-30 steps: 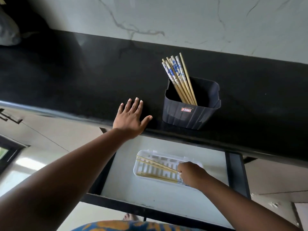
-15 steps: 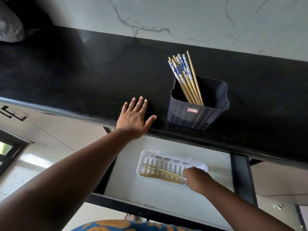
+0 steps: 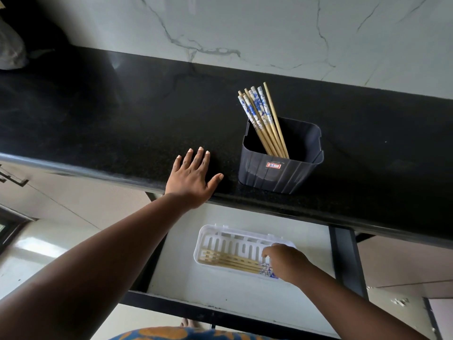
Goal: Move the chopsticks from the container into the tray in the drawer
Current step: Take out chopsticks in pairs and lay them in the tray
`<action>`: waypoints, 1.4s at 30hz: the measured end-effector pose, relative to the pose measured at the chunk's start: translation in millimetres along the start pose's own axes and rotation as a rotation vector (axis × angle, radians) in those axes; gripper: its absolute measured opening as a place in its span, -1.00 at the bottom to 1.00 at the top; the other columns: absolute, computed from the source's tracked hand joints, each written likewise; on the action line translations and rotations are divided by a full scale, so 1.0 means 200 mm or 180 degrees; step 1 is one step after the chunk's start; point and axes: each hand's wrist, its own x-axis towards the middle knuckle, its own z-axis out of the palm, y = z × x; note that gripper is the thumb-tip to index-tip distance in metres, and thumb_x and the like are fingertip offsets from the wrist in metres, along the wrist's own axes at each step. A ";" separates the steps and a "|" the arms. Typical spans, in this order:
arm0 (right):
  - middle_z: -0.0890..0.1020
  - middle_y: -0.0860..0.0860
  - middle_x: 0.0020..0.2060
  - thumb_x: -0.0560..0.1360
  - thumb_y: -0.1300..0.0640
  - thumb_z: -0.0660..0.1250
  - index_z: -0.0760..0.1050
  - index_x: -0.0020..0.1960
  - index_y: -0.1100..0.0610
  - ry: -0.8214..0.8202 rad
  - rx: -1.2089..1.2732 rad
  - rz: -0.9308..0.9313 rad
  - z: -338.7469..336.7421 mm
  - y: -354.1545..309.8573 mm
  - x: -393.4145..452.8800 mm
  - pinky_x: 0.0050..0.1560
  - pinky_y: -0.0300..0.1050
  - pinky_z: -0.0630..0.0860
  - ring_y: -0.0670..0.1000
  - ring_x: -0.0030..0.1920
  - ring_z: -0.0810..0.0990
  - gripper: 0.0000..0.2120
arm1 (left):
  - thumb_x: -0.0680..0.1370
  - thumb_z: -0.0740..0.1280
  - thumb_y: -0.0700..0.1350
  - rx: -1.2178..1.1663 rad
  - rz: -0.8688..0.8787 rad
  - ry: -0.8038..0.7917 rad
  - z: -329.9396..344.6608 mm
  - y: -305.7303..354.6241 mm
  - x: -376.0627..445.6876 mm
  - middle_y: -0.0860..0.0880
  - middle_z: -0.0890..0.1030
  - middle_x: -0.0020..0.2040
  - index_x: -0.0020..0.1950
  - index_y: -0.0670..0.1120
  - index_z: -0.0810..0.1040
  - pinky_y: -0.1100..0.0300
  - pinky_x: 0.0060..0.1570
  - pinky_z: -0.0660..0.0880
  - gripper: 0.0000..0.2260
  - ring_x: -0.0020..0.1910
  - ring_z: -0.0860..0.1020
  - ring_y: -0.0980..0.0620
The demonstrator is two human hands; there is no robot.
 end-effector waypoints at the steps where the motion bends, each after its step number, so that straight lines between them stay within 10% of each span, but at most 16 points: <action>1: 0.52 -0.03 0.20 0.50 0.29 0.14 0.47 0.29 -0.02 0.0003 0.0134 0.0051 -0.05 -0.01 -0.02 -0.09 -0.22 0.41 0.05 0.15 0.52 -0.58 | 0.54 -0.21 0.35 -0.0002 0.0005 -0.0010 0.00 0.00 0.00 -0.02 -0.06 0.59 0.58 -0.02 -0.05 -0.03 0.51 -0.15 -0.30 0.56 -0.12 -0.05; 9: 0.71 0.01 -0.18 0.47 0.18 0.41 0.64 -0.05 0.04 0.0000 0.1536 -0.0521 -0.99 -0.30 -0.42 -0.08 -0.04 0.61 -0.06 -0.20 0.64 -0.91 | 0.40 -0.34 0.40 -0.0016 -0.0063 -0.0322 -0.05 0.01 0.02 -0.02 -0.14 0.59 0.58 -0.04 -0.12 -0.03 0.49 -0.20 -0.16 0.56 -0.18 -0.05; 13: 0.68 -0.01 -0.31 0.48 0.26 0.41 0.63 -0.15 0.04 0.1230 0.2191 -0.0734 -1.36 -0.35 -0.51 -0.22 -0.16 0.61 -0.05 -0.29 0.65 -0.86 | 0.45 -0.26 0.44 -0.0068 -0.0106 -0.0574 -0.08 0.01 0.04 -0.02 -0.20 0.59 0.57 -0.04 -0.17 -0.03 0.48 -0.23 -0.17 0.55 -0.23 -0.05; 18: 0.66 -0.10 -0.26 0.41 0.20 0.40 0.64 -0.17 0.01 0.2288 0.1465 -0.0266 -1.44 -0.35 -0.23 -0.11 -0.25 0.51 -0.03 -0.14 0.65 -0.90 | -0.05 -0.64 0.50 -0.0209 -0.0113 -0.0737 -0.11 0.01 0.06 -0.02 -0.24 0.58 0.57 -0.03 -0.21 -0.03 0.47 -0.25 0.25 0.54 -0.26 -0.06; 28: 0.54 0.02 0.12 0.53 0.16 0.21 0.25 0.46 -0.20 0.1848 0.0871 -0.0431 -1.52 -0.46 -0.01 0.06 -0.11 0.44 0.03 0.07 0.54 -0.45 | -0.11 -0.58 0.52 -0.0364 -0.0165 -0.0857 -0.10 0.01 0.09 0.00 -0.25 0.58 0.56 0.00 -0.22 0.03 0.37 -0.37 0.29 0.54 -0.26 -0.04; 34: 0.47 -0.01 0.34 0.51 0.22 0.17 0.24 0.42 -0.32 0.1577 0.0308 -0.0373 -1.60 -0.48 0.02 -0.13 -0.14 0.41 0.02 -0.03 0.54 -0.40 | -0.09 -0.56 0.51 -0.0406 -0.0161 -0.0875 -0.11 0.01 0.08 0.00 -0.26 0.58 0.56 0.01 -0.23 -0.04 0.46 -0.24 0.26 0.54 -0.26 -0.04; 42: 0.56 -0.06 0.03 0.51 0.09 0.33 0.47 0.26 -0.18 0.1763 0.0440 -0.0500 -1.61 -0.44 0.04 0.03 -0.06 0.49 -0.01 0.03 0.55 -0.65 | -0.02 -0.50 0.50 -0.0382 -0.0130 -0.0876 -0.10 0.01 0.09 0.01 -0.27 0.57 0.56 0.01 -0.24 -0.04 0.45 -0.29 0.19 0.54 -0.28 -0.03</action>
